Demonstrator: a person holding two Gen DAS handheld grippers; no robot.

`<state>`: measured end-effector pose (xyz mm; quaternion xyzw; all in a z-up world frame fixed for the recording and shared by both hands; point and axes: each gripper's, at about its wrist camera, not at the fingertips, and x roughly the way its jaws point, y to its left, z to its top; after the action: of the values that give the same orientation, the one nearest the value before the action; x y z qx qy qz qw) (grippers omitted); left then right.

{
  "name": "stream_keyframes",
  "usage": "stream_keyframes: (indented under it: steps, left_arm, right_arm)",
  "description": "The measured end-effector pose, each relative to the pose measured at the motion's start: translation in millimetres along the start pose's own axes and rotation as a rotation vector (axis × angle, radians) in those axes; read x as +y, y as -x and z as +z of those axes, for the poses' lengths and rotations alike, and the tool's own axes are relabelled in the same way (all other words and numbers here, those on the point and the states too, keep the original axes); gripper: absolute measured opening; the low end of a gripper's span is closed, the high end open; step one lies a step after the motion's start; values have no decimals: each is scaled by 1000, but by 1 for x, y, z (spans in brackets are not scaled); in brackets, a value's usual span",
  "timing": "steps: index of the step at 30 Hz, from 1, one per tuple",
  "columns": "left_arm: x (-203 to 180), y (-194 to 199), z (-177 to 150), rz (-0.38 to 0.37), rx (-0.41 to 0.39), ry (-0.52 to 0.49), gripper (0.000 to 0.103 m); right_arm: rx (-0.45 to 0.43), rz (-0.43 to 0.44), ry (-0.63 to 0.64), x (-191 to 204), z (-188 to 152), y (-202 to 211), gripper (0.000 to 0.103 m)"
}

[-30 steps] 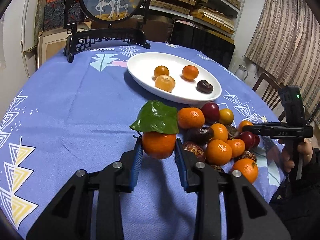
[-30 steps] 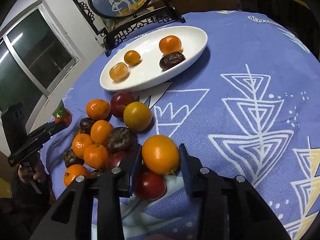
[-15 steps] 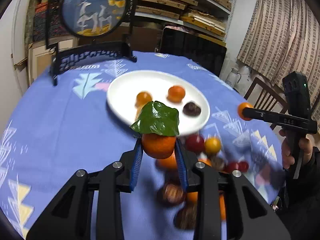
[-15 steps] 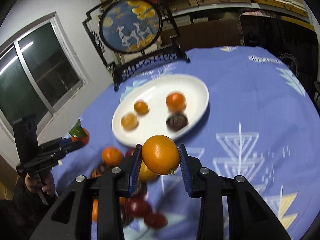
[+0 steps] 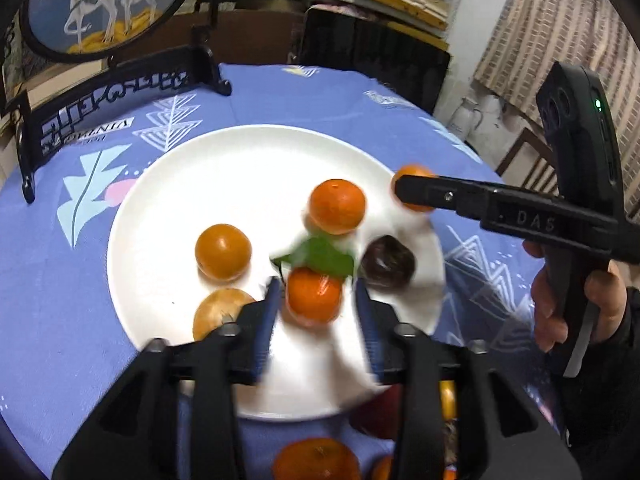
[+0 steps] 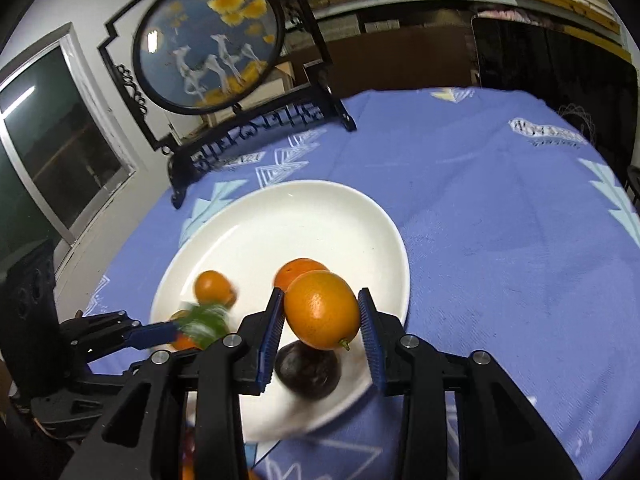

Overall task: Organize fruits
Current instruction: 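Place both tangerines on the white plate and open both tools, then grasp a dark brown fruit with the left tool while the right tool grasps a red cherry tomato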

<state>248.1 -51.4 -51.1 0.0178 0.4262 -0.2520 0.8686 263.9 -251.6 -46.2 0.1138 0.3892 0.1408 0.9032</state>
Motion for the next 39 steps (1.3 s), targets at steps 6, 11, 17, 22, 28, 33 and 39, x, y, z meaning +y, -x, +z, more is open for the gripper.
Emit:
stream_keyframes:
  steps: [6, 11, 17, 22, 28, 33, 39]
  left_arm:
    - [3, 28, -10, 7, -75, 3, 63]
    - [-4, 70, -45, -4, -110, -38, 69]
    - [-10, 115, -107, 11, -103, -99, 69]
    - [-13, 133, -154, 15, -78, -117, 69]
    - [-29, 130, -189, 12, -48, -147, 69]
    - [-36, 116, -193, 46, -52, -149, 69]
    - [-30, 103, -200, 95, -29, -122, 69]
  right_arm:
    - [-53, 12, -2, -3, -13, 13, 44]
    - [-116, 63, -34, -7, -35, 42, 55]
    - [-128, 62, -52, -10, -71, 67, 56]
    - [-122, 59, -31, -2, -102, 84, 56]
    - [-101, 52, -30, 3, -133, 101, 56]
    - [-92, 39, -33, 5, -150, 115, 56]
    - [-81, 29, -10, 6, -165, 129, 56]
